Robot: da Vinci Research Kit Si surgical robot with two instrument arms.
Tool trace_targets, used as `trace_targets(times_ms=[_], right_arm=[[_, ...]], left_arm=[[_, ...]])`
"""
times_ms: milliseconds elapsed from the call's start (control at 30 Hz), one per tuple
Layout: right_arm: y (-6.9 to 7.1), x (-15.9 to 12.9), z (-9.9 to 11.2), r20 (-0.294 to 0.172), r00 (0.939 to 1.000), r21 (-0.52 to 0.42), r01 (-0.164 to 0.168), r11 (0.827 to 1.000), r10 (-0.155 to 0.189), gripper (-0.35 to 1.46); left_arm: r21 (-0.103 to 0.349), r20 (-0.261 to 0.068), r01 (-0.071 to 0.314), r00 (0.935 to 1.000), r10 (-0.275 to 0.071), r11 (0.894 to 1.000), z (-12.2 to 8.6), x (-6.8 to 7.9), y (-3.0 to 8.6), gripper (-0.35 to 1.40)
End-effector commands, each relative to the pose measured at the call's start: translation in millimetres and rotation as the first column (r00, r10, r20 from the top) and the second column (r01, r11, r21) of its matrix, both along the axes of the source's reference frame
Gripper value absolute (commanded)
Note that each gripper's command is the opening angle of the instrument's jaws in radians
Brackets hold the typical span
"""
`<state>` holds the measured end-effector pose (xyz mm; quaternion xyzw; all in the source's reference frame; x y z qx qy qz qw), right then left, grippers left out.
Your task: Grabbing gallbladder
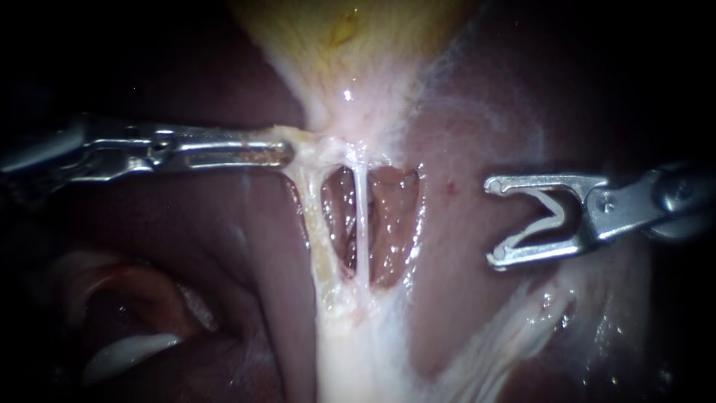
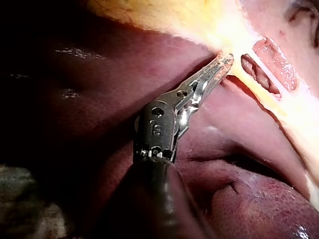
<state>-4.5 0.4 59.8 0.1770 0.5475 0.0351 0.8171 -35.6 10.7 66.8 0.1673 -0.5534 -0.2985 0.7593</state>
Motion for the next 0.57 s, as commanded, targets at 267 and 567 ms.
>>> trace_targets(times_ms=[267,567], right_arm=[[0.0,0.0,0.0,0.000,1.0000,0.000,0.000,1.000,0.000,0.44],[0.0,0.0,0.0,0.000,1.0000,0.000,0.000,1.000,0.000,0.44]], left_arm=[[0.001,-0.005,0.010,0.9999,-0.010,1.000,0.2,0.9,0.3,-0.35],[0.000,-0.007,0.012,0.9999,-0.012,1.000,0.3,0.8,0.1,-0.35]])
